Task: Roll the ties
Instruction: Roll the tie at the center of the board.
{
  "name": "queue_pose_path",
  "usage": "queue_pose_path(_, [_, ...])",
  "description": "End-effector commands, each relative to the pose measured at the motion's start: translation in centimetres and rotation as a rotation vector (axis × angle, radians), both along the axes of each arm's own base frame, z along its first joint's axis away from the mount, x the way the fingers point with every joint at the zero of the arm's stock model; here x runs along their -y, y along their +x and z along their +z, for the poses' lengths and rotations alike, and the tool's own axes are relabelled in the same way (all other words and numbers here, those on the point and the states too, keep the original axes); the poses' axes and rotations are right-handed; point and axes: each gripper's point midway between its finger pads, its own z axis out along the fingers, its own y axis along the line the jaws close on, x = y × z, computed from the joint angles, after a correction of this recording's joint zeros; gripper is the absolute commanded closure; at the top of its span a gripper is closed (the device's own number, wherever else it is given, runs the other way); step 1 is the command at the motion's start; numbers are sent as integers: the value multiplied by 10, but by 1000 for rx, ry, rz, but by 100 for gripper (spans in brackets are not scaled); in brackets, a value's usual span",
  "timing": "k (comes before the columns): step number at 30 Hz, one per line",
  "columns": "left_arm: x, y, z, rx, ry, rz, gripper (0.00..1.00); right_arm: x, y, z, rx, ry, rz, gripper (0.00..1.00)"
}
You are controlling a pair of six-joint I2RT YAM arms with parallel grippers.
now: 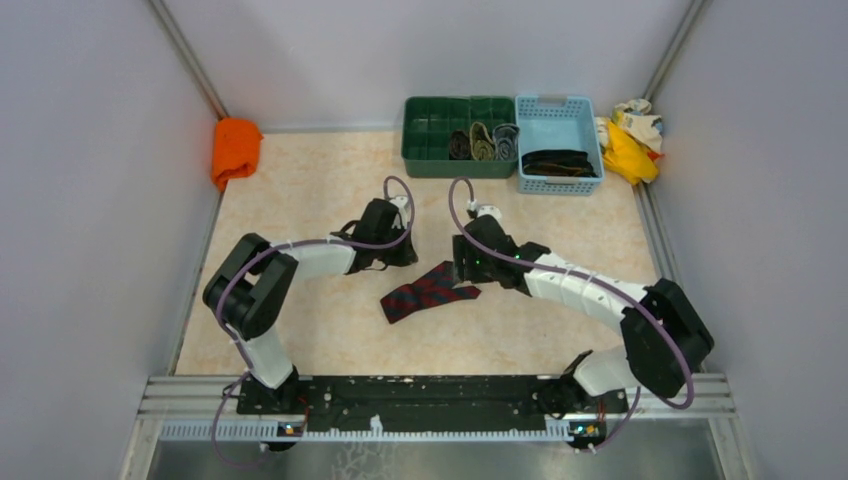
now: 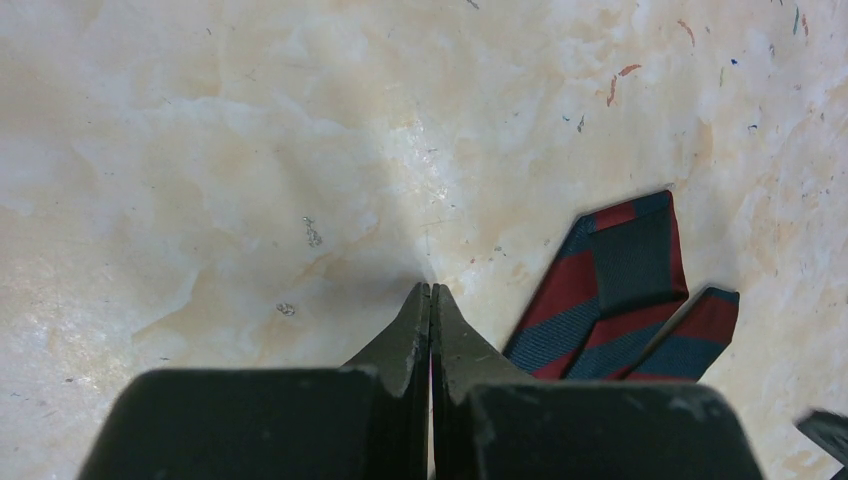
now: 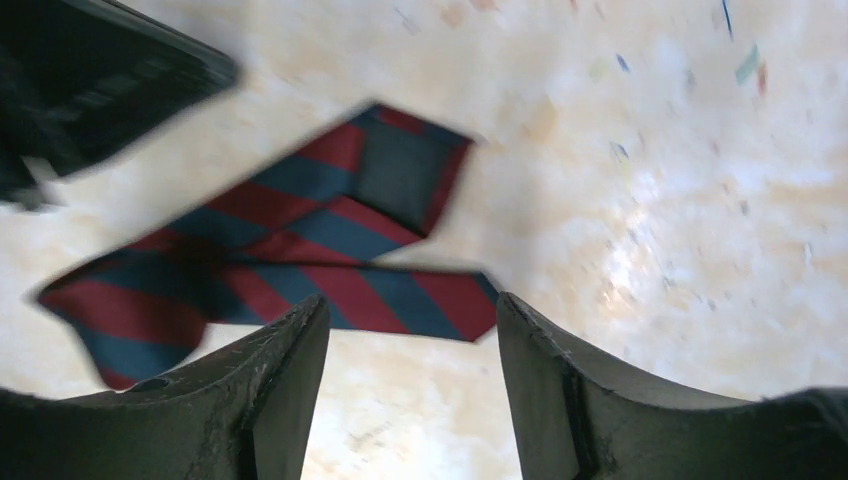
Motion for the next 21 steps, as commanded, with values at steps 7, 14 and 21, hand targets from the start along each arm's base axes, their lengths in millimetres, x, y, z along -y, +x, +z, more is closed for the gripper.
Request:
queue_pose_path(7, [-3,-1,-3,-16,20,-8,100,49,-23,-64,-129,-174,-136,47])
queue_pose_path(14, [-8,-2,-9,-20,32,2,100,35,-21,-68,-132,-116,-110,47])
queue_pose_path(21, [-7,-4,-12,-29,29,-2,100,18,-20,-81,-170,-75,-72,57])
